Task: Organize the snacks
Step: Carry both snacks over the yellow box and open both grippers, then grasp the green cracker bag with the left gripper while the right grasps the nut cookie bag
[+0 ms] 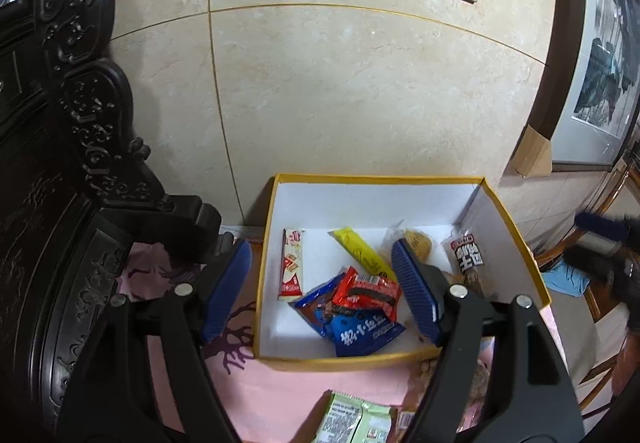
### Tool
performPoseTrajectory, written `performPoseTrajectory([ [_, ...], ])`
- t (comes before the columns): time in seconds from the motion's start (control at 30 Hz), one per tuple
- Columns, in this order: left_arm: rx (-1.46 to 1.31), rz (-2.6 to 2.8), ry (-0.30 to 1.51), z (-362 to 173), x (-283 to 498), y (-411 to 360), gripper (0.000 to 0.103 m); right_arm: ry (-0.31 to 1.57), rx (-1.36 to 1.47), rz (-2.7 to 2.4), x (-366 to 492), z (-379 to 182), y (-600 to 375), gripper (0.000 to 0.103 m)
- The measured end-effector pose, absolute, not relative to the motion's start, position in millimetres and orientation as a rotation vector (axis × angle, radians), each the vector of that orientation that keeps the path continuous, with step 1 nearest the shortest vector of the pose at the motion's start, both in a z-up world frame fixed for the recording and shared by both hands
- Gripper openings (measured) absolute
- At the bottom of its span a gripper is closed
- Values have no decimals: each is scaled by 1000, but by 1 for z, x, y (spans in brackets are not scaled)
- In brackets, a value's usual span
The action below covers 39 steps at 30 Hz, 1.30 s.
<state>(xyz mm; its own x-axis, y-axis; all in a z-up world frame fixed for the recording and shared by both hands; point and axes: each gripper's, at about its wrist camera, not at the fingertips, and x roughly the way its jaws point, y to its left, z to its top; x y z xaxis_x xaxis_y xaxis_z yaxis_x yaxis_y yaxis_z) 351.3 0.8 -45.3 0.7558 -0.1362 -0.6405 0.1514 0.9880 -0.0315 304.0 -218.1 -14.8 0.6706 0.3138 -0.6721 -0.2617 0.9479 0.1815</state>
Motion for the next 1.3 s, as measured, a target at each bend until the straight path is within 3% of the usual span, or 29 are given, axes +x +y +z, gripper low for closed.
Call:
performPoseTrajectory([
  [0.23,63,-144,719,-71,306,18,84,944,48,472,245,-84,-194,71],
  [0.7,5,-116,850,-127,225,66,87,1084,-557,735,224,-184,-118,71],
  [0.77,22,-113,854,-130,218,71,87,1105,-546,752,229,-191,-117,68],
  [0.83,39,-109,857,-133,211,76,87,1117,-510,752,231,-194,-120,57],
  [1.03,58,-120,894,-143,205,83,87,1125,-369,723,228,-179,-135,53],
  [1.3,95,-294,915,-166,238,31,87,1099,-115,647,217,-144,-176,52],
])
